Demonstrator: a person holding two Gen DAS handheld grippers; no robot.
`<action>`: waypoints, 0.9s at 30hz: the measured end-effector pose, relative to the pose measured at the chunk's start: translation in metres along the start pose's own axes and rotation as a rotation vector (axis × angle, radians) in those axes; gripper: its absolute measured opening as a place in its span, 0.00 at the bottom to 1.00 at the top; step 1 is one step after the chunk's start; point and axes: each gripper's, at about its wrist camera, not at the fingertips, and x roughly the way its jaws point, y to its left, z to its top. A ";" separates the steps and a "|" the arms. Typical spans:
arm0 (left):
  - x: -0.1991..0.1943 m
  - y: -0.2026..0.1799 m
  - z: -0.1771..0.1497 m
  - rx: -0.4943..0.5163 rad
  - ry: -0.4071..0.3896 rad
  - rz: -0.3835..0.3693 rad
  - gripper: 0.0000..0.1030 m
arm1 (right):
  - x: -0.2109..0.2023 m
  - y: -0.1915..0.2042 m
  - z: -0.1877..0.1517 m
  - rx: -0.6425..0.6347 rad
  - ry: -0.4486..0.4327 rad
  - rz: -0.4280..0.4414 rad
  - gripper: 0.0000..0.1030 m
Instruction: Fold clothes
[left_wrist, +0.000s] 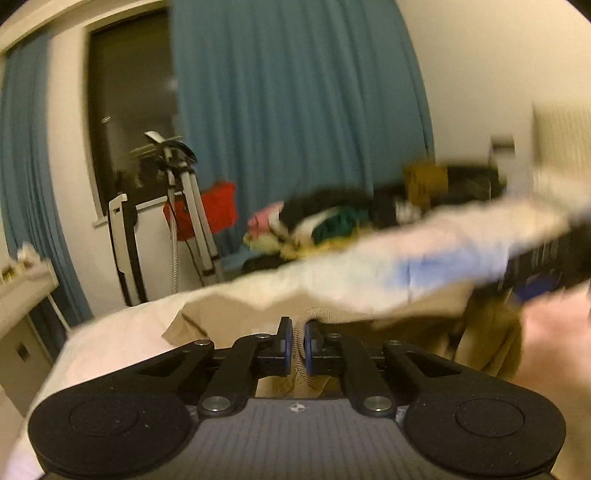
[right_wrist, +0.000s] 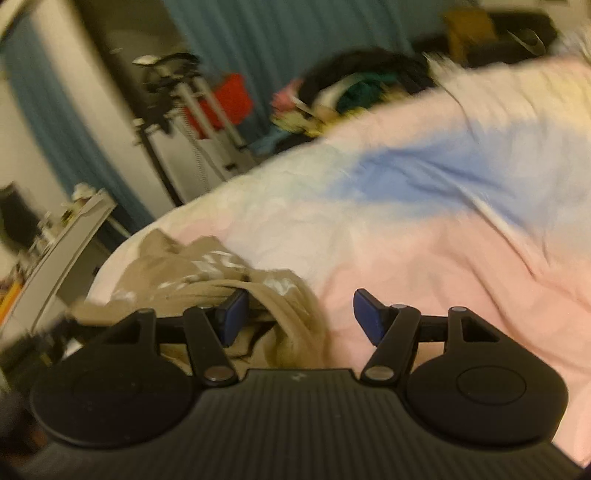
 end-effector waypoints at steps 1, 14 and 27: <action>-0.005 0.004 0.004 -0.028 -0.011 -0.015 0.07 | -0.004 0.008 -0.001 -0.047 -0.021 0.016 0.65; -0.025 0.014 0.014 -0.125 -0.028 -0.096 0.07 | -0.003 0.105 -0.050 -0.588 -0.132 0.029 0.81; -0.034 -0.010 0.009 -0.128 -0.041 -0.153 0.05 | -0.020 0.004 0.004 -0.040 -0.075 -0.141 0.84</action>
